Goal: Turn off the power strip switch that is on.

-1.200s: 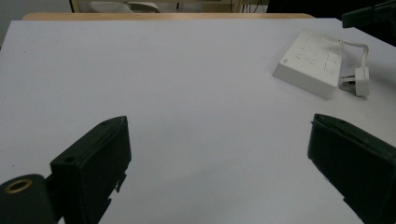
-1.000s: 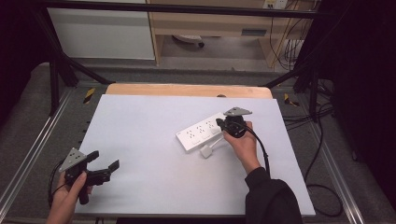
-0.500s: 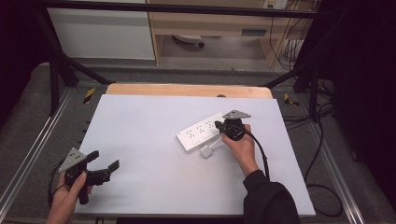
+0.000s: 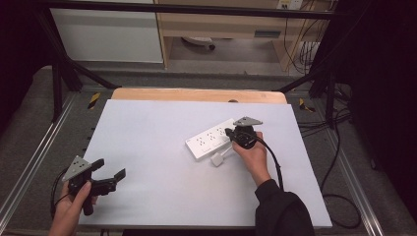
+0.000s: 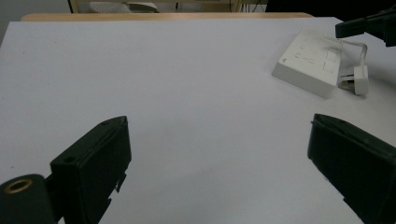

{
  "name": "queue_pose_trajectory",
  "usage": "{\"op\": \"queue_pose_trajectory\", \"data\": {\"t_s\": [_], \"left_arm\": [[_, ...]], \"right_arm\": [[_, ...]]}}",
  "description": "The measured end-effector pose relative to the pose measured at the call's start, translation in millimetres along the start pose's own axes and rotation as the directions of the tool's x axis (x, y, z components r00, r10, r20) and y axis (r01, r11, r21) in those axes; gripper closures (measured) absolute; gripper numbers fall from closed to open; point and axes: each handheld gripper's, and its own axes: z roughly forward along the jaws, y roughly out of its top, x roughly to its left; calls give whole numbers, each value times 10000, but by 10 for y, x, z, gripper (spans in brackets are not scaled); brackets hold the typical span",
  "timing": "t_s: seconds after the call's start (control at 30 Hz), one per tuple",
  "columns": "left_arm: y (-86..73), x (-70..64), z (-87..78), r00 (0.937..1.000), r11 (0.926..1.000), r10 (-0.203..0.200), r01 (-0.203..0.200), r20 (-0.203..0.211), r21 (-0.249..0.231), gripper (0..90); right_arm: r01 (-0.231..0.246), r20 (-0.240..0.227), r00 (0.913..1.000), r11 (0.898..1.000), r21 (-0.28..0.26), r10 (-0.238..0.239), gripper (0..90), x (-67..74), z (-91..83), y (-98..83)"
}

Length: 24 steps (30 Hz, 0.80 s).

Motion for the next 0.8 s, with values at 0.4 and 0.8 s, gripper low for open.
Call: {"op": "queue_pose_trajectory", "data": {"t_s": [0.4, 0.8], "left_arm": [[0, -1, -1, 10000, 10000, 28, -28, 22, 3, 60], [-2, 10, -2, 10000, 10000, -6, 6, -48, 33, 58]], "right_arm": [[82, -108, 9999, 9996, 267, -79, 900, 43, 42, -36], [-50, -110, 9999, 9995, 319, 54, 900, 53, 40, -97]]}}
